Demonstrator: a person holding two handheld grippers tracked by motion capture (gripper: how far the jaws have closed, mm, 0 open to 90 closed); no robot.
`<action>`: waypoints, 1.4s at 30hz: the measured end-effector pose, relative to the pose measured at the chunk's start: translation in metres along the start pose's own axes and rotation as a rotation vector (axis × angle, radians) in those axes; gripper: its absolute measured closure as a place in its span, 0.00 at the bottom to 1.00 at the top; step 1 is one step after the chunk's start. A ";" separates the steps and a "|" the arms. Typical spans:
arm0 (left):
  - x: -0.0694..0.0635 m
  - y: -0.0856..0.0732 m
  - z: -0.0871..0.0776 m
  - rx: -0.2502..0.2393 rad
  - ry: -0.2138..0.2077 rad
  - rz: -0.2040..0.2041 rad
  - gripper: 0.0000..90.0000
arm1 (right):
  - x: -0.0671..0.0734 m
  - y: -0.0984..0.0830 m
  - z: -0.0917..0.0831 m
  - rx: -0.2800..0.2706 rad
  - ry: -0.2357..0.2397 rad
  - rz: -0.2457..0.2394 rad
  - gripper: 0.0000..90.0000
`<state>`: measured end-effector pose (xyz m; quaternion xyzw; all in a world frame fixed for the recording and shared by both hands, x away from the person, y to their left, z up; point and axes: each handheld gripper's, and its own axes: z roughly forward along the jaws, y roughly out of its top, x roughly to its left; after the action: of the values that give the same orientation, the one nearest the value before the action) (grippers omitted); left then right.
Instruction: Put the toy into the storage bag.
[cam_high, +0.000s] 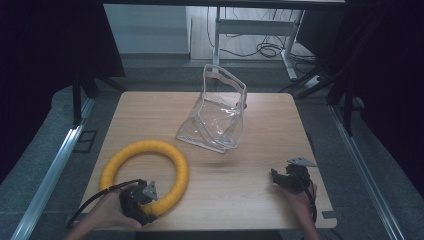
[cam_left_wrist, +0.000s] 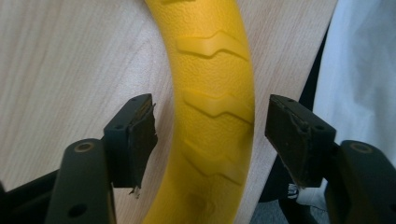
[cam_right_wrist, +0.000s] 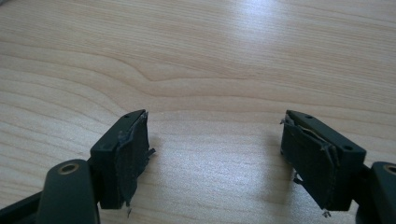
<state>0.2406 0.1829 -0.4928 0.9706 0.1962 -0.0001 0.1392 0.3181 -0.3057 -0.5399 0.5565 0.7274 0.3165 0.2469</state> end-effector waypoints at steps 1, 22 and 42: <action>0.000 0.001 0.002 0.010 0.005 0.000 0.39 | 0.000 0.000 0.000 0.000 0.000 0.000 0.26; -0.002 0.007 0.011 0.048 0.003 -0.007 0.57 | 0.000 0.000 0.000 0.000 -0.002 0.000 0.27; 0.036 -0.001 -0.063 -0.378 -0.196 -0.188 0.57 | 0.000 0.000 0.000 0.002 -0.007 0.005 0.27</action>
<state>0.2694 0.2147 -0.4341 0.9000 0.2681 -0.0706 0.3365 0.3179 -0.3056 -0.5397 0.5596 0.7256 0.3144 0.2480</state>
